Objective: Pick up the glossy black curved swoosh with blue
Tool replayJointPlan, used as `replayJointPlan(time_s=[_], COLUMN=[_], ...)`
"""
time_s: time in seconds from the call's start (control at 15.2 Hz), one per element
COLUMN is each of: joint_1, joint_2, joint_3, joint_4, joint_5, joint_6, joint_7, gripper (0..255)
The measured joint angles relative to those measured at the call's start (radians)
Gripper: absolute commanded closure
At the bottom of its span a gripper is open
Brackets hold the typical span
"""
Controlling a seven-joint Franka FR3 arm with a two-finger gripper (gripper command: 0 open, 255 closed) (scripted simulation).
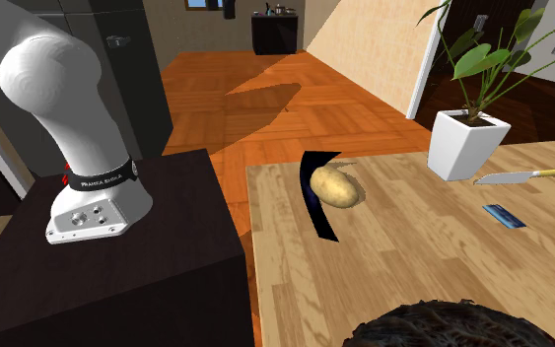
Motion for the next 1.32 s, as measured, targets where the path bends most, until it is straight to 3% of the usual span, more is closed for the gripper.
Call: replayJointPlan(time_s=[0.2,0.66,1.32], joint_1=[0.003,0.021,0.048], joint_2=[0.007,0.075,0.345], joint_3=[-0.019,-0.114,-0.271], joint_4=[-0.029,-0.176,-0.254], joint_5=[-0.019,-0.12,-0.247], joint_6=[0.03,0.223,0.561], joint_7=[-0.046,-0.287,-0.64], gripper=[0,0,0])
